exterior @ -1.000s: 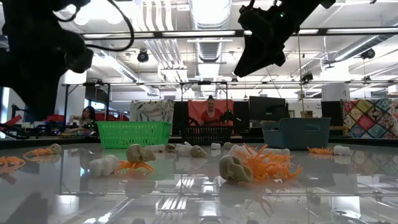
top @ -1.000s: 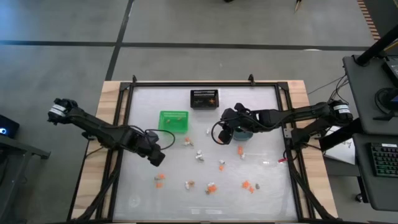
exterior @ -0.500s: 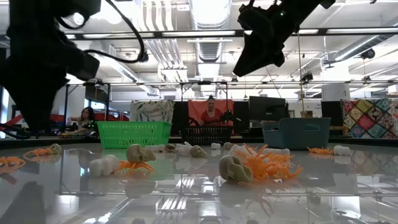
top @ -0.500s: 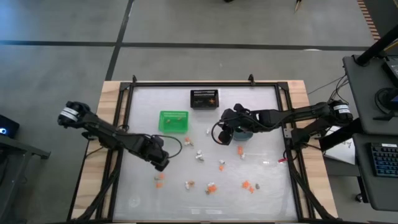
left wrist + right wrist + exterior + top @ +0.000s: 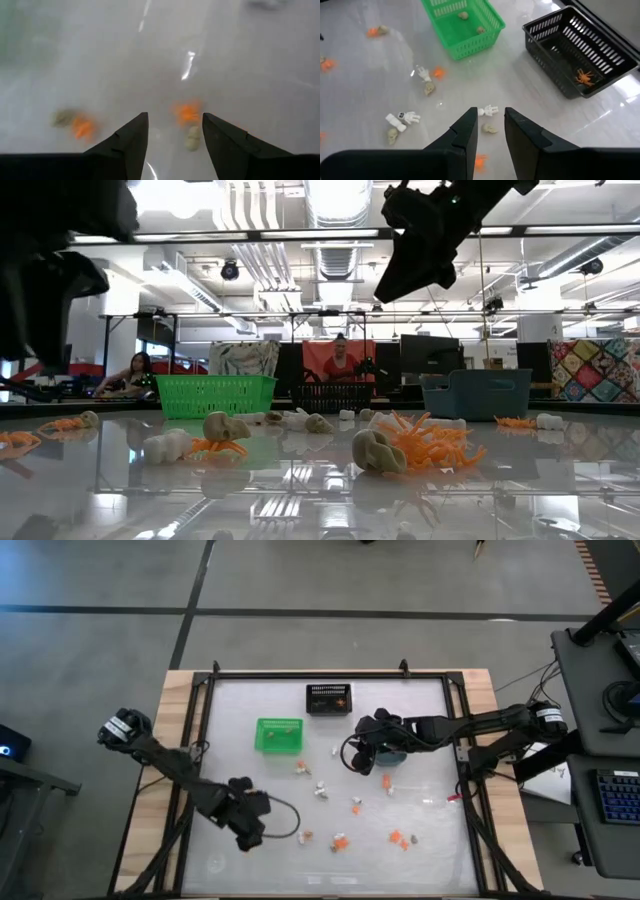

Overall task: Sort Halloween decoration
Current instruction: Put the orange spider toy into the black bin

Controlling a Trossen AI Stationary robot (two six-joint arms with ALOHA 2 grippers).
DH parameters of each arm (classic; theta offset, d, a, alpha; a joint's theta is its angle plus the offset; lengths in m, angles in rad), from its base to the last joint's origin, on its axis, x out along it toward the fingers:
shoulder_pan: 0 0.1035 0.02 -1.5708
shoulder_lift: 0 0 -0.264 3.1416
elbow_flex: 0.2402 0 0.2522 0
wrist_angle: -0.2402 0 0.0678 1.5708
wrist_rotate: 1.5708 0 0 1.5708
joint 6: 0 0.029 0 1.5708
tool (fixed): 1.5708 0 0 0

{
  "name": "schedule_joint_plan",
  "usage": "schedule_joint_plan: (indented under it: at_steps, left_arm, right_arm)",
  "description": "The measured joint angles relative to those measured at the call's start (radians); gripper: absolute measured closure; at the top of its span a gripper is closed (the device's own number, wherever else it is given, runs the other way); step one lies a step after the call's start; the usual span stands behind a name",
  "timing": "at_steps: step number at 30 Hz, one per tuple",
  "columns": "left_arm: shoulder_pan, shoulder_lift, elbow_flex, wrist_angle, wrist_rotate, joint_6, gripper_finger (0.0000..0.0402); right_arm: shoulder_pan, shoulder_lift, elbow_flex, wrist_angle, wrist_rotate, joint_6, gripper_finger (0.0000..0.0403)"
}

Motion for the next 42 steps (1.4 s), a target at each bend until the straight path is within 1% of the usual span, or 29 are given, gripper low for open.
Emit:
schedule_joint_plan:
  at_steps: [3, 5, 9, 12, 17, 24, 30, 35, 42]
  left_arm:
    - [-0.027, 0.002, -0.034, 0.086, -0.021, 0.009, 0.0229]
    - [-0.044, 0.002, -0.052, 0.125, -0.065, 0.000, 0.0229]
    - [-0.089, 0.002, -0.063, 0.133, -0.184, -0.019, 0.0229]
    - [-0.117, 0.002, -0.078, 0.138, -0.231, -0.052, 0.0228]
    - [-0.162, 0.002, -0.114, 0.163, -0.306, -0.149, 0.0228]
    - [-0.196, 0.004, -0.134, 0.209, -0.309, -0.186, 0.0228]
    - [-0.196, 0.064, -0.158, 0.278, -0.308, -0.197, 0.0228]
    - [-0.198, 0.101, -0.158, 0.277, -0.300, -0.202, 0.0228]
    - [-0.198, 0.116, -0.160, 0.274, -0.300, -0.201, 0.0228]
  right_arm:
    - [0.006, 0.000, -0.001, 0.000, -0.003, 0.000, 0.0312]
    - [0.009, 0.000, -0.001, 0.001, -0.004, -0.007, 0.0310]
    - [0.014, 0.000, -0.003, 0.005, 0.001, -0.016, 0.0311]
    - [0.016, 0.000, -0.003, 0.008, 0.002, -0.015, 0.0315]
    - [0.021, 0.000, -0.010, 0.045, 0.003, -0.016, 0.0315]
    - [0.021, 0.000, -0.028, 0.066, 0.003, -0.015, 0.0310]
    - [0.021, 0.001, -0.054, 0.114, 0.003, -0.008, 0.0316]
    - [0.021, 0.001, -0.056, 0.114, 0.003, -0.008, 0.0313]
    - [0.021, 0.001, -0.056, 0.117, 0.003, 0.001, 0.0316]
